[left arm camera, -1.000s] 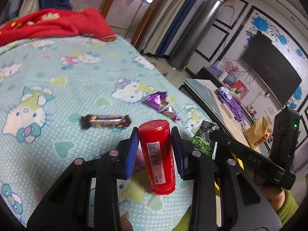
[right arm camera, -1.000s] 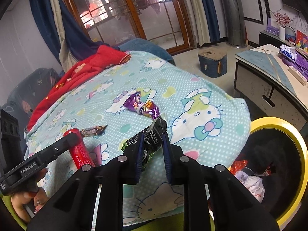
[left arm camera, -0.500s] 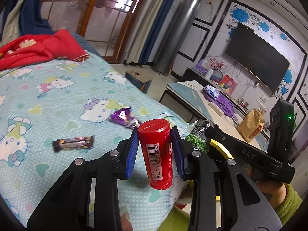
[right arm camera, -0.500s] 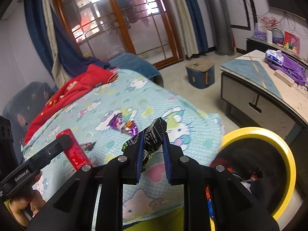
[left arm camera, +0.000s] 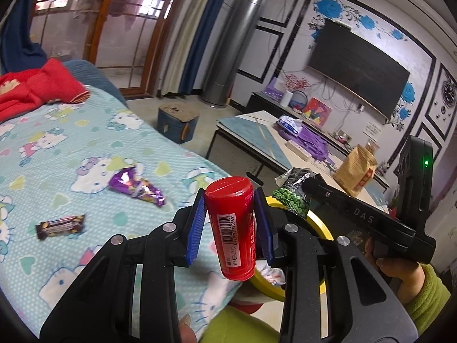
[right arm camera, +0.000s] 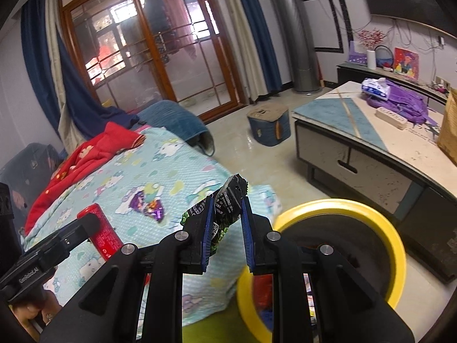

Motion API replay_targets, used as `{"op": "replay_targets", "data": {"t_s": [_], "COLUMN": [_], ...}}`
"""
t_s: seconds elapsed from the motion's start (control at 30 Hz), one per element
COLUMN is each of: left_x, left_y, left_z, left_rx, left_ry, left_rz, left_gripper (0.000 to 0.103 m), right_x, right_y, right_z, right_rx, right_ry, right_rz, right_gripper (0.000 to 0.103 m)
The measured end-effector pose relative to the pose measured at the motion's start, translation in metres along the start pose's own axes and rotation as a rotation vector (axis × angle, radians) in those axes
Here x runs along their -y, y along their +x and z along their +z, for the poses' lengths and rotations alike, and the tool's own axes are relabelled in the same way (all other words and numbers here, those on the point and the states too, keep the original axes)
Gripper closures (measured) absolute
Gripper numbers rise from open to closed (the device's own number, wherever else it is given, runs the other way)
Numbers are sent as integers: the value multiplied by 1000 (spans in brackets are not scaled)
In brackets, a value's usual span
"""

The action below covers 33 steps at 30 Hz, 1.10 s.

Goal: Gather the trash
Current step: 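Carry the red bottle and black wrapper over the yellow bin with both tools, then open both tools to drop the bottle and wrapper into the bin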

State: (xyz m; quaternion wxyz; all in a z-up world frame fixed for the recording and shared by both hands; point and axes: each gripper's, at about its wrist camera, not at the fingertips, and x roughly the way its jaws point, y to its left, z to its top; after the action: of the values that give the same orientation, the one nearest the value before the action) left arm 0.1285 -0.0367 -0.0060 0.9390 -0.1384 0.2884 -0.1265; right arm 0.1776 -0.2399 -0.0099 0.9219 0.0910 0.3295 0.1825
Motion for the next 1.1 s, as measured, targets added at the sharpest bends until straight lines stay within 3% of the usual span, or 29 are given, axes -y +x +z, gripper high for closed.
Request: {"op": "replay_targets", "data": {"t_s": [0.43,1.1], "left_x": [36,72], "left_y": [23,62], "left_z": [-6,-28], "left_rx": [-31,-102], "left_ry": [54,121], "left_rz": [-77,-184], "left_gripper": [77,76], "right_x": [44,95], "right_y": [-20,-25], "right_z": [-8,-35], "right_rx": [25,-18], "right_ry": [67,123], "right_rz": [-85,-193], "right_gripper": [85,84]}}
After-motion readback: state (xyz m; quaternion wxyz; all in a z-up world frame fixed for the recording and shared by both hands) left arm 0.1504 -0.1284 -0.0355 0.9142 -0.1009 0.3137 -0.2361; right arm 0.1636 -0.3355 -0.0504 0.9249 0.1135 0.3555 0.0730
